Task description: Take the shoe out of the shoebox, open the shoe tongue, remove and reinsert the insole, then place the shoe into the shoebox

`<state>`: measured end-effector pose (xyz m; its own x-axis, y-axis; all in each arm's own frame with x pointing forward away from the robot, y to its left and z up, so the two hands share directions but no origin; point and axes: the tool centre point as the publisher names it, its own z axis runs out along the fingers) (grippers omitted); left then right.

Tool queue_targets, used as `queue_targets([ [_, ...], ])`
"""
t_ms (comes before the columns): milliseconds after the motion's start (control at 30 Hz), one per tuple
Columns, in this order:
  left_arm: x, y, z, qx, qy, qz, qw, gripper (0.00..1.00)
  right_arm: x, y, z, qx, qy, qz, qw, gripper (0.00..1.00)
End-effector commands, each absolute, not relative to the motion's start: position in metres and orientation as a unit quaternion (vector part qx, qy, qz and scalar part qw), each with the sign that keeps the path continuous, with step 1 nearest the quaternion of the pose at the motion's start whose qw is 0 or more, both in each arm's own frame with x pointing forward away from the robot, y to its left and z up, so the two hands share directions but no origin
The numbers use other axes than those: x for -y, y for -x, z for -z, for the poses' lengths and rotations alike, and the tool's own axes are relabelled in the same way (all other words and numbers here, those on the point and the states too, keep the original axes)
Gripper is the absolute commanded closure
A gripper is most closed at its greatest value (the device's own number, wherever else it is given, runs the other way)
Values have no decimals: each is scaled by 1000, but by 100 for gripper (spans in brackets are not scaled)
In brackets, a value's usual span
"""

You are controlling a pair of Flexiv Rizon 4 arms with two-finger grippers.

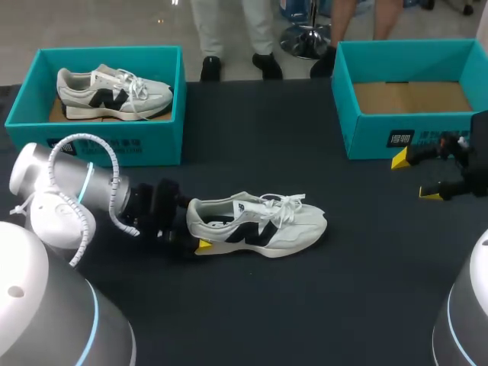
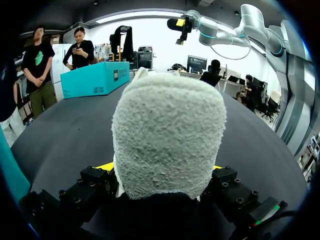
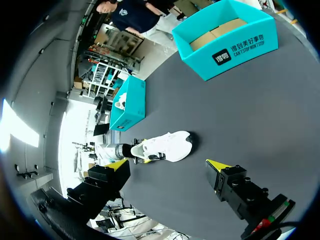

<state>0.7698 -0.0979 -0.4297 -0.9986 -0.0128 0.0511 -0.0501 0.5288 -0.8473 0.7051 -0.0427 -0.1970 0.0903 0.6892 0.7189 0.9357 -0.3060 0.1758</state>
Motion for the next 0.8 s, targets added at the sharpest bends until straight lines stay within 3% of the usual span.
queue_targets([
  [33, 102, -772, 434, 874, -18, -485, 20, 76, 42, -704, 197, 565, 720, 368, 166, 0],
  [100, 103, -772, 435, 874, -17, -485, 20, 82, 42, -704, 197, 565, 720, 368, 166, 0],
  [167, 104, -772, 436, 874, -17, -485, 19, 100, 42, -704, 197, 565, 720, 368, 166, 0],
  [800, 108, -771, 440, 877, -19, -480, 20, 100, 42, -704, 197, 565, 720, 368, 166, 0],
])
